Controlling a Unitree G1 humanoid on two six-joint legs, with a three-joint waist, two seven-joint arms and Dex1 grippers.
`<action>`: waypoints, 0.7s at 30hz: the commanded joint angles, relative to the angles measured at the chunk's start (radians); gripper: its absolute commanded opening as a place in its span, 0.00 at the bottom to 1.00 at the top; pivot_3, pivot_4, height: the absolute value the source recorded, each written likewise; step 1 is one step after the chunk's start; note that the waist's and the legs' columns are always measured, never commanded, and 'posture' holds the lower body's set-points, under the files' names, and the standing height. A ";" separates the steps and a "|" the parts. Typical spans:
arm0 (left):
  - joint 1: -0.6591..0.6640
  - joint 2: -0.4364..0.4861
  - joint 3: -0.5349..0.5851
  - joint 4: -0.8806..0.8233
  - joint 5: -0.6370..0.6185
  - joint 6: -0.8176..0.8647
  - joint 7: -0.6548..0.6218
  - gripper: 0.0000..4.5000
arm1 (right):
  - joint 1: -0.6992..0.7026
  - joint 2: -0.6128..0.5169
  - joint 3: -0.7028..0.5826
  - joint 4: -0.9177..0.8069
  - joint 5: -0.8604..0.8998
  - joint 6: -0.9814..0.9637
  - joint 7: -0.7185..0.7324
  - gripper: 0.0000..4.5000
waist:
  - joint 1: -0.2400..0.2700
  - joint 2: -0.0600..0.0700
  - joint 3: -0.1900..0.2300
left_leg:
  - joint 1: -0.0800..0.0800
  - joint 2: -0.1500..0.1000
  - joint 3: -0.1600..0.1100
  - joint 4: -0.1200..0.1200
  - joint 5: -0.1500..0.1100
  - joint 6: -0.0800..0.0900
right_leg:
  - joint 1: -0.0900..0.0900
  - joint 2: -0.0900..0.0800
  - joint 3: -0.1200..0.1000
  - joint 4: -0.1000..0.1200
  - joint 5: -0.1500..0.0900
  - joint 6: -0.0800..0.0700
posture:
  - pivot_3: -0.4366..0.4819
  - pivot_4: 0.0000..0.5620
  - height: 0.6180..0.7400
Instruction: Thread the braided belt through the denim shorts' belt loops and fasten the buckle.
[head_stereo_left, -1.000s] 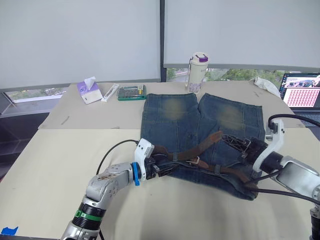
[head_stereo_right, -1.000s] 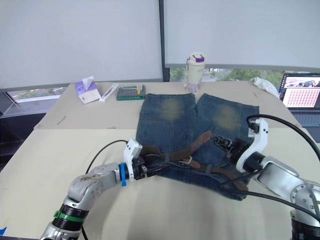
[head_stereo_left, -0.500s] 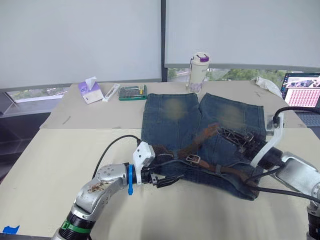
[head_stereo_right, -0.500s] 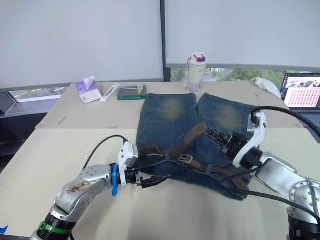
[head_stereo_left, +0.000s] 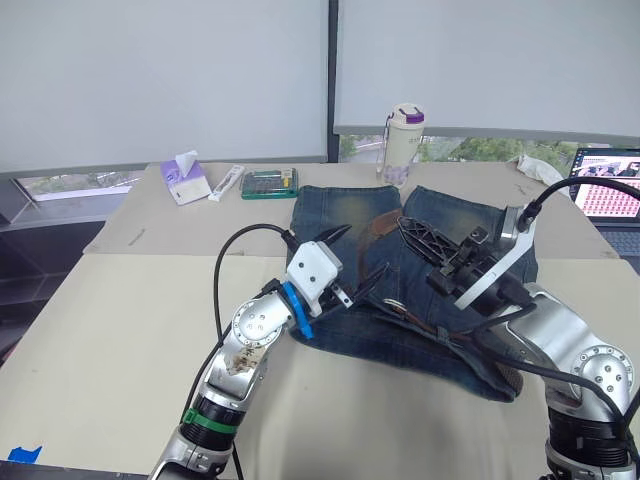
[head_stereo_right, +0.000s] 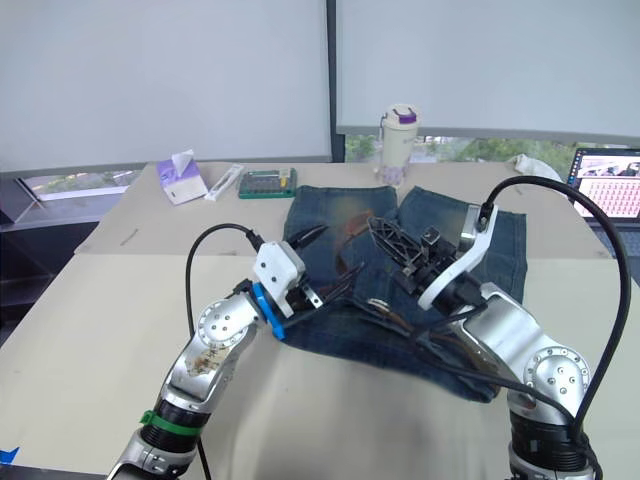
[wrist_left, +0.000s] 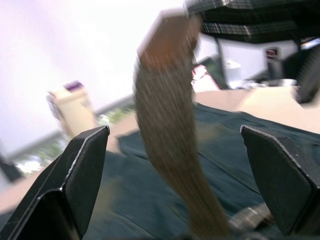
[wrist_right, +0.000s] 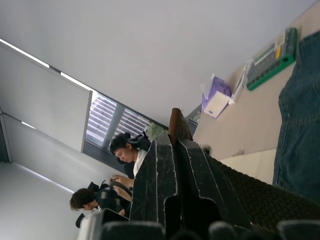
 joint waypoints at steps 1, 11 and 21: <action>-0.021 -0.026 -0.010 -0.009 0.022 -0.036 0.026 0.99 | -0.001 0.000 -0.002 -0.028 0.025 -0.033 -0.013 0.00 | -0.001 0.000 0.000 | 0.000 0.000 0.000 0.000 0.000 0.000 | 0.000 0.000 0.000 0.000 0.000 0.000 | 0.48 0.27 1.00; -0.010 -0.026 -0.001 0.000 0.021 -0.038 0.014 0.22 | 0.018 -0.006 0.003 -0.023 0.021 -0.047 -0.017 0.00 | -0.009 0.000 0.000 | 0.000 0.000 0.004 0.000 0.000 0.000 | 0.000 0.001 0.000 0.002 0.000 0.000 | 0.48 0.27 1.00; 0.036 -0.019 0.032 -0.033 -0.095 0.097 -0.034 0.00 | 0.059 -0.074 0.007 -0.066 -0.195 0.001 0.172 0.32 | -0.012 0.001 -0.001 | 0.001 0.000 0.004 0.000 0.000 0.000 | 0.000 0.001 0.000 0.004 0.000 0.000 | 0.48 0.27 1.00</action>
